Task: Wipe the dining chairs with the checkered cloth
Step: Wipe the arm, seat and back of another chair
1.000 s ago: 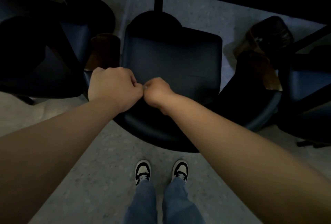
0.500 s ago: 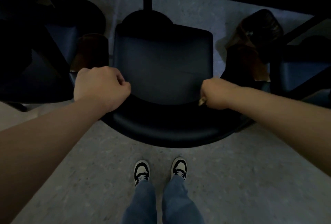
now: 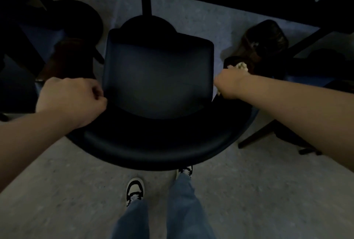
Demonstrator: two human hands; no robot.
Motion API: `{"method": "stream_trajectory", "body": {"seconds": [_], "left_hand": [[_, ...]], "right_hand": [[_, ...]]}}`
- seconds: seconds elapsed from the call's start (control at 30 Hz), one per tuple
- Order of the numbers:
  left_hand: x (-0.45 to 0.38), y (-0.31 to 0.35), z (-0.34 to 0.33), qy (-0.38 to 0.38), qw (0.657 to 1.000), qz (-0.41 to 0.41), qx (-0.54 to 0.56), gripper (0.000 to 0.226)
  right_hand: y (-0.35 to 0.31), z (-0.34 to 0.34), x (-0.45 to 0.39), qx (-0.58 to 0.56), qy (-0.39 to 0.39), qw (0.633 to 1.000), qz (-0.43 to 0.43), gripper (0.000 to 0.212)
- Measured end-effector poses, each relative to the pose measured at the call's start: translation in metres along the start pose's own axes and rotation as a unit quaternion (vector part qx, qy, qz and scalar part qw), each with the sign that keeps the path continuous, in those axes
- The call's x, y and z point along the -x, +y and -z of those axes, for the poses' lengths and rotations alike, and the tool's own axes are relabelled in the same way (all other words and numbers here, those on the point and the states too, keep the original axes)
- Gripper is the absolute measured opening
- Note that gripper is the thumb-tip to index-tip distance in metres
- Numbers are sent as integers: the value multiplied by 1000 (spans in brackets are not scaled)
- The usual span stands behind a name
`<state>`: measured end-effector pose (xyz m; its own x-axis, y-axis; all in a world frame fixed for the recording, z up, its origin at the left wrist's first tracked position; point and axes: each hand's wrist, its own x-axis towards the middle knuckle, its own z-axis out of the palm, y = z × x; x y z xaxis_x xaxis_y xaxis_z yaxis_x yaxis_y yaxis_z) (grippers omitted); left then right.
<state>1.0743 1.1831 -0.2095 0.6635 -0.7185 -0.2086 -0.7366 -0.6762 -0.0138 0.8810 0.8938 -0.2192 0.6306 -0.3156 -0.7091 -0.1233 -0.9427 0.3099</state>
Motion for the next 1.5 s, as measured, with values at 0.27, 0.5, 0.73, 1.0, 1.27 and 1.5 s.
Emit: {"method": "stream_trajectory", "body": {"seconds": [0.27,0.5,0.73,1.0,1.27,1.5], "left_hand": [[-28,113,-18,-131,961,54,235,27],[-63,266,-35,-233,860,9,455,45],[-63,291,-59,-283,822,54,491,37],[-55,282,-55,-264,845,34,465,35],[-13,240,-33,-247,880,-56,402,33],[47,149,-8,-189,927,-177,271,40]], "right_hand": [[51,-3,-38,-127,87,988,5,13],[106,-26,-74,-545,73,823,-145,28],[98,-55,-62,-717,195,639,-197,34],[57,-56,19,-707,297,618,-174,14],[2,-40,69,-505,331,774,-191,21],[-79,-20,105,-434,365,778,-269,25]]}}
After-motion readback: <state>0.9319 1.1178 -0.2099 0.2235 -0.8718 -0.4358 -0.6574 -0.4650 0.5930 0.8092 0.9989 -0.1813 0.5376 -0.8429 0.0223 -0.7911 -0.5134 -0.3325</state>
